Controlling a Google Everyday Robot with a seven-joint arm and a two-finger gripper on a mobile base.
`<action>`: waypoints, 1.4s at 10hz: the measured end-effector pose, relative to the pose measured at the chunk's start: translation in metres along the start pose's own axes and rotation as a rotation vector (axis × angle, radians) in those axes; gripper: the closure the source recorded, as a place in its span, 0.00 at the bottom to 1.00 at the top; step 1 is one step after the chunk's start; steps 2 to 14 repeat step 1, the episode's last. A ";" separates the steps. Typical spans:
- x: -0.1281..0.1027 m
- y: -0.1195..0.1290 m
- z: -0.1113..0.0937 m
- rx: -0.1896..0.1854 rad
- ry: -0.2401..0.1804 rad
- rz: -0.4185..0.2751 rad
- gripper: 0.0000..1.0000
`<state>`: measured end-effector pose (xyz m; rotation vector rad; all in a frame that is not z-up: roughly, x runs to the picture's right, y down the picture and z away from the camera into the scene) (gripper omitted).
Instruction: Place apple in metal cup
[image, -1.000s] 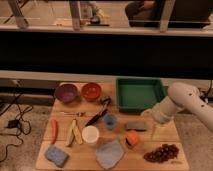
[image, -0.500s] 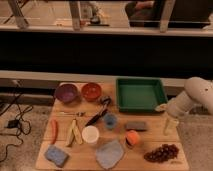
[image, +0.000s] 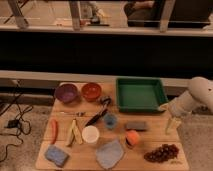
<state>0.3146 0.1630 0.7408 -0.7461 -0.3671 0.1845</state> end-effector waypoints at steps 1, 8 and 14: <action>-0.001 0.000 0.000 -0.001 0.000 -0.001 0.20; -0.001 0.000 0.000 -0.001 0.000 -0.001 0.20; -0.001 0.000 0.000 -0.001 0.000 -0.001 0.20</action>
